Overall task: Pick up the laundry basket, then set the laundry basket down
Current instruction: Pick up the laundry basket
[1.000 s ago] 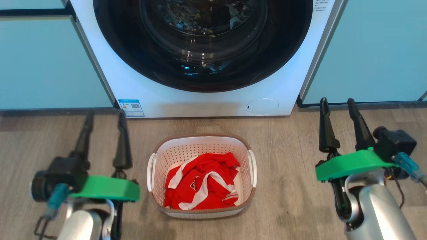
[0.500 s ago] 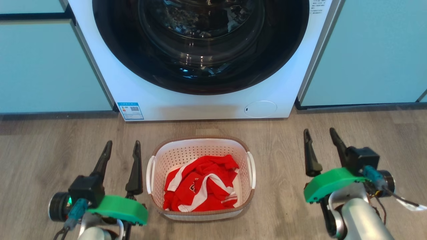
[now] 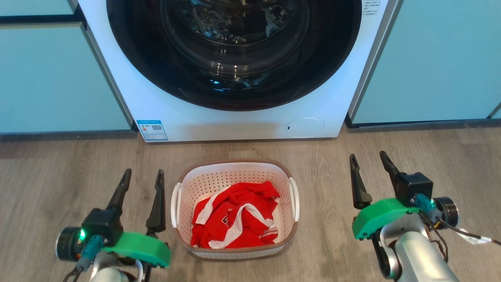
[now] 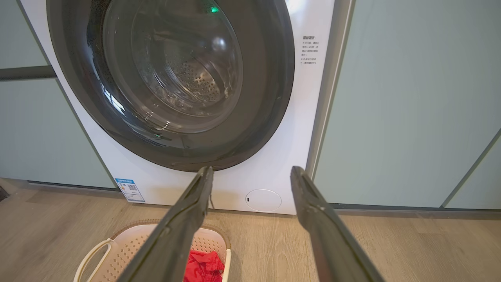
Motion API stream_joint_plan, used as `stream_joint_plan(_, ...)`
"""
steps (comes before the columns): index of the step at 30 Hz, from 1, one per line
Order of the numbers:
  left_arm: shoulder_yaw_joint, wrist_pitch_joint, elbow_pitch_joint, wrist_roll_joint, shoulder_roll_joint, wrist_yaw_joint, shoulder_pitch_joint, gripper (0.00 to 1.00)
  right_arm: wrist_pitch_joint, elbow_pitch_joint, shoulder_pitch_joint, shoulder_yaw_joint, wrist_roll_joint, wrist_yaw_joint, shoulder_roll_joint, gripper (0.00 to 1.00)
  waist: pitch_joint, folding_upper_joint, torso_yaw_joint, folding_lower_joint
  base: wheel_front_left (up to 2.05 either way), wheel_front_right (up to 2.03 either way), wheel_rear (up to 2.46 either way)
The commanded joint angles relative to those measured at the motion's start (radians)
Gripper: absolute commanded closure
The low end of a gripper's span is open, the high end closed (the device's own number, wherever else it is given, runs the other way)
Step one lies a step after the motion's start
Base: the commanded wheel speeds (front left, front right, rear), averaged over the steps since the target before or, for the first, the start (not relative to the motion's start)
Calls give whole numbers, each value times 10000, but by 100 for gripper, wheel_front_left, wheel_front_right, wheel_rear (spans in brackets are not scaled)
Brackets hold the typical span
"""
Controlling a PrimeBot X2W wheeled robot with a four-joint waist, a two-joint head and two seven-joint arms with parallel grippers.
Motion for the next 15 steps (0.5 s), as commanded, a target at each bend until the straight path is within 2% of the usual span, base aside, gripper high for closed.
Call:
stream_joint_plan(1, 370, -93, -242, 118, -11, -39, -395, 0, -134, -290, -466, 238, -67, 69, -83, 0, -5, 0, -1, 0, 0, 0, 0)
stream_joint_plan(15, 549, -93, 86, 280, -118, -269, -361, 0, -134, -241, -494, 287, -43, 69, -83, 0, -44, 0, -57, 0, 0, 0, 0)
